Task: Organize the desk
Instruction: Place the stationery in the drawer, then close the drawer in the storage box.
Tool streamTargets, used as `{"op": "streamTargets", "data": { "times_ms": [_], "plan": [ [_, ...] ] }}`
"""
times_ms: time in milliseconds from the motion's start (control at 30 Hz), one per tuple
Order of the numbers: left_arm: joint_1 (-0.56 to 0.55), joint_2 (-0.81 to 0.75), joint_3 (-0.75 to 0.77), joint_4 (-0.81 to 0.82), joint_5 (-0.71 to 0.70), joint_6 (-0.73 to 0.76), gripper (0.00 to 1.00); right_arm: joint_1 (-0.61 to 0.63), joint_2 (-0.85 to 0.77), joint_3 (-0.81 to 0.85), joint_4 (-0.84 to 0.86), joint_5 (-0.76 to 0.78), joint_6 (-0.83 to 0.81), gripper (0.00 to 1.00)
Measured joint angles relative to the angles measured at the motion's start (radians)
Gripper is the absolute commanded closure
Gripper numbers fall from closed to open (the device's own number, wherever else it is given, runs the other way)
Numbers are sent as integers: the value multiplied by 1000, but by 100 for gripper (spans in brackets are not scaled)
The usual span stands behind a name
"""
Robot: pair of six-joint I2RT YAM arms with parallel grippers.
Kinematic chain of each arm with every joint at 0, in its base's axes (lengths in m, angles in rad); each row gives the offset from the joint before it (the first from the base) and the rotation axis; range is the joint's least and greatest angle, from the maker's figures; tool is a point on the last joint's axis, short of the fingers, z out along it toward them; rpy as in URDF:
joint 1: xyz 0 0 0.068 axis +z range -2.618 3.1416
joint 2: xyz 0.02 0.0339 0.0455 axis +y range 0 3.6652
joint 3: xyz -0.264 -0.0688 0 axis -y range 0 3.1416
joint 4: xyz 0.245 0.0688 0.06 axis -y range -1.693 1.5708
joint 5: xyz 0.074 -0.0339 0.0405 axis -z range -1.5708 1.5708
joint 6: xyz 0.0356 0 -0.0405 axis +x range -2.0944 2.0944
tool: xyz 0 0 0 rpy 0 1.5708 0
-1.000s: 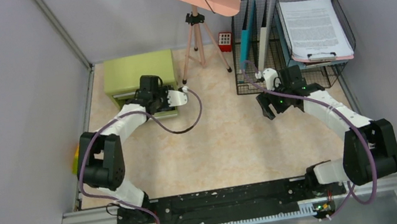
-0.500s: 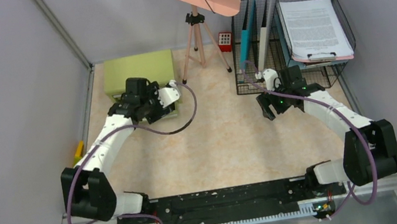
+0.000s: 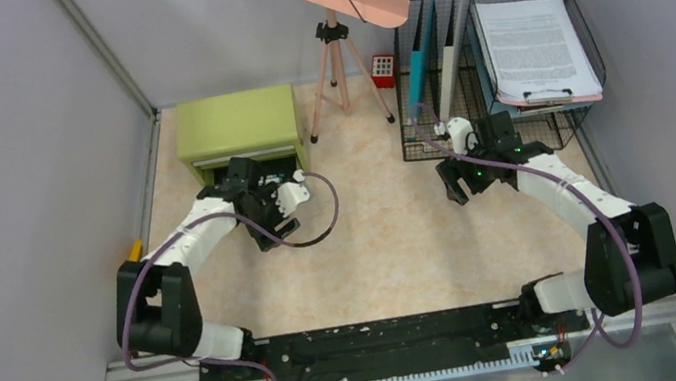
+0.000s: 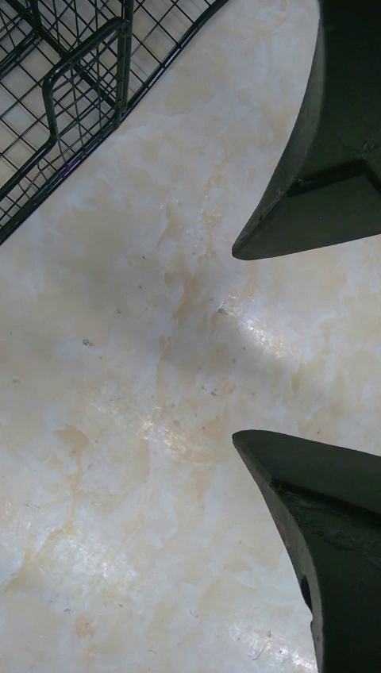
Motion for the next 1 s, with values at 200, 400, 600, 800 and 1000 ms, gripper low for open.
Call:
{"op": "streamTargets", "data": {
  "times_ms": [200,400,600,800,1000],
  "plan": [
    [13,62,-14,113,-53,-4,24,0,0,0,0,0,0,22],
    [24,108,-32,238,-109,-10,24,0,0,0,0,0,0,22],
    [32,126,-46,356,-172,-3,24,0,1,0,0,1,0,22],
    [38,135,-47,458,-215,5,24,0,5,0,0,1,-1,22],
    [38,188,-60,556,-252,40,24,0,15,0,0,1,-1,22]
  ]
}}
